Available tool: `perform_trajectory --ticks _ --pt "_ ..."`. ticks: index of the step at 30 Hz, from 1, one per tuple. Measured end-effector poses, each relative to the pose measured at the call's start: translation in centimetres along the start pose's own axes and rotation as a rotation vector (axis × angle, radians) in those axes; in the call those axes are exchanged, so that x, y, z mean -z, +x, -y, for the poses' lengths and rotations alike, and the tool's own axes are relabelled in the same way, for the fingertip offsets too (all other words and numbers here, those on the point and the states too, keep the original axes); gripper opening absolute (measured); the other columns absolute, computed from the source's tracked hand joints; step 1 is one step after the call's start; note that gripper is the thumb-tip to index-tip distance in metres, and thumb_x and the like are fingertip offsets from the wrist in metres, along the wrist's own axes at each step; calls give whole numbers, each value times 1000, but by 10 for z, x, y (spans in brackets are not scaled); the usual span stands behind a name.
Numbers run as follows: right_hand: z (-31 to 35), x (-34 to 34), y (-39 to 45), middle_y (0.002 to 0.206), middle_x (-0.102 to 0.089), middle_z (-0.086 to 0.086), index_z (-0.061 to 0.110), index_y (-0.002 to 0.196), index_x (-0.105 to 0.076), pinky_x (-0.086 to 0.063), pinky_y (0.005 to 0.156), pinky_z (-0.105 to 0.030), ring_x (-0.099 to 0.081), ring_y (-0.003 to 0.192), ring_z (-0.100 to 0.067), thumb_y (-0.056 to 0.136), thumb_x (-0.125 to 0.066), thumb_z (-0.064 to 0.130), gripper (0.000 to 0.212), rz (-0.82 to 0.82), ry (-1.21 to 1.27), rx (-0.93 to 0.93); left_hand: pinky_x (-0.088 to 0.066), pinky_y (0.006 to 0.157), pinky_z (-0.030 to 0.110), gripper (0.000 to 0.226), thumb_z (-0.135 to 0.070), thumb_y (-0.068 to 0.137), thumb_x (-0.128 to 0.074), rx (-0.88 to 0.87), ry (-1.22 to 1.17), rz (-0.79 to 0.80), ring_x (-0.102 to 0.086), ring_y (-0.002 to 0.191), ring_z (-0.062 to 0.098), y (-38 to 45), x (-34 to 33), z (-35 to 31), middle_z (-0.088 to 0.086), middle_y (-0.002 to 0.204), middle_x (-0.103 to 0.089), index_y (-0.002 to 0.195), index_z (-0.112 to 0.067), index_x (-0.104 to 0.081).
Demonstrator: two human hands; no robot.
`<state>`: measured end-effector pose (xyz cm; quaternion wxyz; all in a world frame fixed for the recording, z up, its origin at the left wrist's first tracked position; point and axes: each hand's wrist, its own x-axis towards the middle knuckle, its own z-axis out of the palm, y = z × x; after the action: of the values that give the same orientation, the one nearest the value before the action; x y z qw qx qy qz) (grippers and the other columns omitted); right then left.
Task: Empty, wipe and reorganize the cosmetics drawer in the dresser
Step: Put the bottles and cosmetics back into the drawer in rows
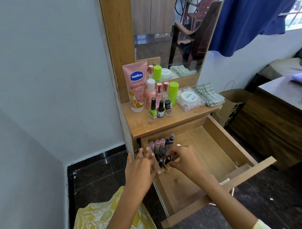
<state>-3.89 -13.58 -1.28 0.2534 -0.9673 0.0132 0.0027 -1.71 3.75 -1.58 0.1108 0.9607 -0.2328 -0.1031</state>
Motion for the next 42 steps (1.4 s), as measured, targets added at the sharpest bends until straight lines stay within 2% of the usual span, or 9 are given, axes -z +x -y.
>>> perform_trajectory --ticks 4,8,13,17,20,25,29,34,42 --pt "4 18 -2 94 -66 11 28 101 -61 -43 67 -20 -62 89 -8 80 -67 19 23 11 -205 53 2 115 44 59 -49 92 -48 -4 37 2 -4 145 14 1 3 -3 -4 158 -13 145 -26 -33" --pt "16 41 15 88 -69 13 28 98 -64 -53 70 -28 -65 82 -8 82 -64 21 17 -134 -93 87 1 116 44 64 -49 93 -48 4 84 26 -5 146 15 2 4 -6 -2 158 -12 147 -22 -27" --pt "36 45 56 94 -66 11 31 139 -40 -55 75 -32 -62 77 -7 90 -61 31 54 -331 -11 93 1 116 45 64 -49 93 -47 15 90 41 -2 145 14 2 5 -6 -4 159 -8 148 -24 -24" --pt "47 39 84 106 -58 -3 25 147 -26 -45 61 -28 -58 80 -18 90 -60 30 67 -416 -167 124 2 116 45 65 -49 93 -46 30 87 53 0 145 13 3 6 -7 -5 159 -6 149 -25 -22" --pt "54 36 94 125 -52 -8 19 141 -38 -51 64 -32 -61 87 -23 86 -66 26 61 -456 -151 133 4 115 46 64 -50 93 -46 39 83 64 1 145 13 4 6 -7 -5 159 -6 148 -26 -22" --pt "55 33 87 92 -63 -5 6 93 -60 -46 51 -28 -59 70 -21 77 -74 15 23 -646 -95 263 5 115 46 64 -50 93 -45 38 88 60 1 145 13 5 5 -6 -6 159 -6 148 -27 -22" --pt "45 32 59 88 -67 2 9 92 -62 -53 55 -33 -62 68 -13 82 -71 21 17 -606 70 371 3 116 46 63 -50 93 -46 30 76 37 0 146 13 4 3 -6 -6 159 -7 148 -27 -24" --pt "23 40 19 90 -66 14 20 97 -62 -58 64 -29 -66 75 -3 79 -75 27 23 -551 298 260 2 116 45 65 -50 92 -48 18 48 13 -2 145 13 3 2 -4 -6 159 -9 148 -26 -25" --pt "-10 36 -11 79 -67 12 22 85 -71 -56 71 -34 -63 75 -4 75 -78 21 13 -257 76 -49 2 115 46 60 -49 91 -50 12 30 13 -4 145 14 4 3 -4 -6 158 -12 145 -27 -33"
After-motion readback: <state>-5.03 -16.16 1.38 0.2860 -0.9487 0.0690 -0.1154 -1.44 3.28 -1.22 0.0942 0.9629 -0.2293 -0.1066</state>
